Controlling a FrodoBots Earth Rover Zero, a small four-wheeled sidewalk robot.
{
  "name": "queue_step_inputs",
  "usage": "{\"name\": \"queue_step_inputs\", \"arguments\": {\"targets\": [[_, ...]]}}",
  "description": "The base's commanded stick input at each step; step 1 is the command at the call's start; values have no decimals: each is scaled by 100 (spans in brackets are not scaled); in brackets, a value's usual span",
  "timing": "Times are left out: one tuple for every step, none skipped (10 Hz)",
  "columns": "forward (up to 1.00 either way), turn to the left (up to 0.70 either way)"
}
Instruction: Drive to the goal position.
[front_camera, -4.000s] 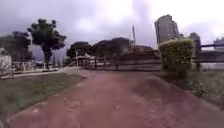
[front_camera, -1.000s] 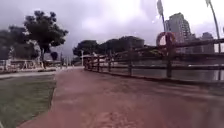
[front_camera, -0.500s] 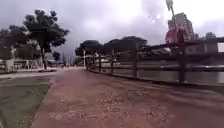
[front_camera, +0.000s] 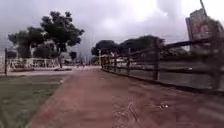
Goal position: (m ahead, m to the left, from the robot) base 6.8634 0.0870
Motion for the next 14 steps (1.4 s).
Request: {"name": "queue_step_inputs", "arguments": {"targets": [[100, 31], [100, 40], [100, 36], [100, 26], [100, 0], [100, 0], [100, 0], [100, 39], [100, 19], [100, 0], [100, 0], [100, 0], [100, 0], [100, 0]]}}
